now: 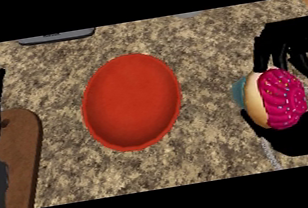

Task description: Pick the cupcake from the placemat and place it in the bowl

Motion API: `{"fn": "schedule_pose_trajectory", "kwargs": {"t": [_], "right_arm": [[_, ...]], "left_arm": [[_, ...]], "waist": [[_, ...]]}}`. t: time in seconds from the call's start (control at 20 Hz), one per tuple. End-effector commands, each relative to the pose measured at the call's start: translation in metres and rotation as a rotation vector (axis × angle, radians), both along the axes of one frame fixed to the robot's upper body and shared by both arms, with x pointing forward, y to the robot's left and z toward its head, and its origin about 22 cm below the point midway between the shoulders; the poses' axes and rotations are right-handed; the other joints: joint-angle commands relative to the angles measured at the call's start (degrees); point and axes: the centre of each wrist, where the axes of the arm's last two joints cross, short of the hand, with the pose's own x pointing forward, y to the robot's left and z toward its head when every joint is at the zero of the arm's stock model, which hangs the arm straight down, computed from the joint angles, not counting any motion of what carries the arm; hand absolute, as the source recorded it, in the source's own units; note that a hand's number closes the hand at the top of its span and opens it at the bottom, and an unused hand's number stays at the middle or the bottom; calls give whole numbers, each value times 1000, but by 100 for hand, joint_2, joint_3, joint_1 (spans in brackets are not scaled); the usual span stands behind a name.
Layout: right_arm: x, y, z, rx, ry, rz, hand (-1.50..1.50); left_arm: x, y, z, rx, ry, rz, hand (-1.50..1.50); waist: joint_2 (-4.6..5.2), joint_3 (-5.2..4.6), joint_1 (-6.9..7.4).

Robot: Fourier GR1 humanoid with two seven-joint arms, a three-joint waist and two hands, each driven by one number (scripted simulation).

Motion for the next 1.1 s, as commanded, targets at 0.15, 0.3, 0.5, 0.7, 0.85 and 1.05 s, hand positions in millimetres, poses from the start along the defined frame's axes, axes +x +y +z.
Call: {"fn": "schedule_pose_trajectory", "kwargs": {"t": [0.15,0.3,0.5,0.7,0.85,1.05], "right_arm": [[32,86,6,-53,110,10,150],[31,111,-16,-66,155,33,150],[67,144,-51,-96,196,39,150],[73,162,-100,-170,176,-40,150],[93,164,-128,-211,226,-69,150],[102,170,-134,-86,304,-203,-150]], "left_arm": [[4,-6,3,0,-7,10,0],[-4,-1,-5,-10,0,21,0],[-11,-7,-8,-6,-1,4,0],[-4,-4,-8,-8,-4,0,0],[5,4,-7,4,-3,6,0],[-3,-13,1,2,-13,0,0]], "waist": [[0,9,-35],[-4,12,-67],[10,15,-23],[20,14,-25],[34,14,-42],[11,17,4]]}}
